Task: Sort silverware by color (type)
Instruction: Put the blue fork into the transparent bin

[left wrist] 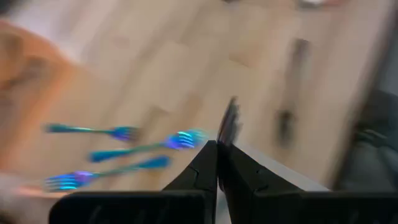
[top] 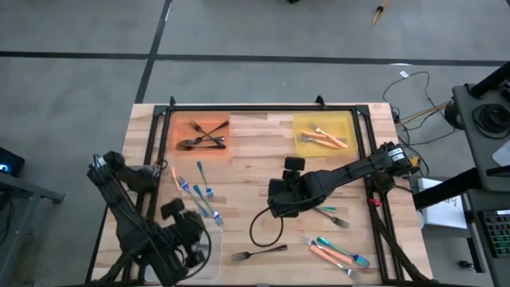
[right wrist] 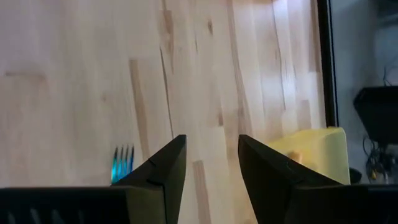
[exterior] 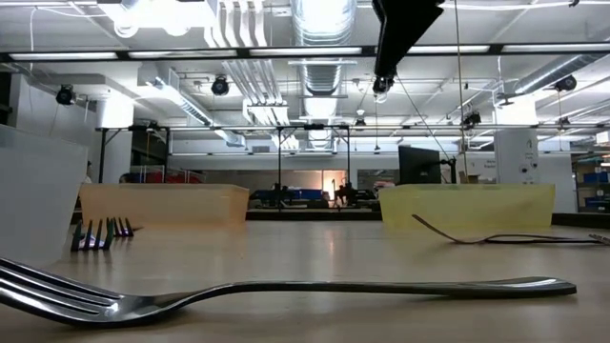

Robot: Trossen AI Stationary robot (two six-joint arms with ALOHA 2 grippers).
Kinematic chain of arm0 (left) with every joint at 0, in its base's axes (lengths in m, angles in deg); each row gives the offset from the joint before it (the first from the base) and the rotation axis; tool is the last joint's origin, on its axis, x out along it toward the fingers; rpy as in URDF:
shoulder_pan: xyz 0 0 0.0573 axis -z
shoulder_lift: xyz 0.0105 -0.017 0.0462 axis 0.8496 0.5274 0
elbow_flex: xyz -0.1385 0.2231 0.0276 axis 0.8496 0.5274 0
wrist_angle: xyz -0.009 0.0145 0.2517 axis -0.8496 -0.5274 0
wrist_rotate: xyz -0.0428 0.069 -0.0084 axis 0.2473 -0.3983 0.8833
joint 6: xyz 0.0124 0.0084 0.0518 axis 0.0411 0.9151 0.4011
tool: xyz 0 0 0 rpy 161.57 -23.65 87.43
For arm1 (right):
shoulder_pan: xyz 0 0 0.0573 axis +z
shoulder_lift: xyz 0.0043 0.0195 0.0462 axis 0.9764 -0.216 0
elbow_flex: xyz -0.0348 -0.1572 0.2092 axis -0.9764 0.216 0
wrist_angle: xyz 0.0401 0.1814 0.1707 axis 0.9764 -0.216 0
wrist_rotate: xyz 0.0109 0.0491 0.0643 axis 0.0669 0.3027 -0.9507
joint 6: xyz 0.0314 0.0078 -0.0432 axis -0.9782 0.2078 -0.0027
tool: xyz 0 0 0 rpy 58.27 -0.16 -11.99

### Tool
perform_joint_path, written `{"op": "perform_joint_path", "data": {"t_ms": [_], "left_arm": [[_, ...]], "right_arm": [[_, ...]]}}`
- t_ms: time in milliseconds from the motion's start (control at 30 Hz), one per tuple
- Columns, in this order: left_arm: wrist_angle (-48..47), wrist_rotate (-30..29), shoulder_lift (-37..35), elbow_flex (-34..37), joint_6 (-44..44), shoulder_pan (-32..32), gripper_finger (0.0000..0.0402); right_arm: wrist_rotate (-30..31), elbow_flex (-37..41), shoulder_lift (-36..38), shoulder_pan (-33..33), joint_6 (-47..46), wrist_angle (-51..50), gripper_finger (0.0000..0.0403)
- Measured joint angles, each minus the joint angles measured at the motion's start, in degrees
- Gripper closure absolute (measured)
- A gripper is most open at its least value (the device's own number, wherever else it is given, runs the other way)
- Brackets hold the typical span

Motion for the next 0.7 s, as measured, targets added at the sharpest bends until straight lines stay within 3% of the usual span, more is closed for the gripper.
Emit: {"op": "perform_joint_path", "data": {"t_ms": [67, 167, 233, 533, 700], "left_arm": [[3.0, 0.2, 1.0, -1.6, -0.2, 0.3, 0.0401], [-5.3, 4.2, 4.0, -1.6, -8.9, 0.8, 0.0401], [-1.6, 8.3, 4.2, 1.7, -8.7, 0.9, 0.0401], [-4.1, 25.7, 4.1, 14.2, -15.7, 0.5, 0.0401], [-1.9, 26.8, 3.7, 15.3, -15.5, 0.2, 0.0401]], "right_arm": [[0.0, 0.2, 0.0, 0.1, -1.2, -1.0, 0.0266], [0.0, 0.4, 0.0, 0.4, -1.6, -2.2, 0.0266], [0.0, 0.4, 0.0, 0.6, -1.6, -2.6, 0.0266], [0.0, 0.5, 0.0, 1.4, -2.6, -8.2, 0.0266], [-0.1, 0.5, 0.0, 1.9, -2.7, -9.5, 0.0266]]}}
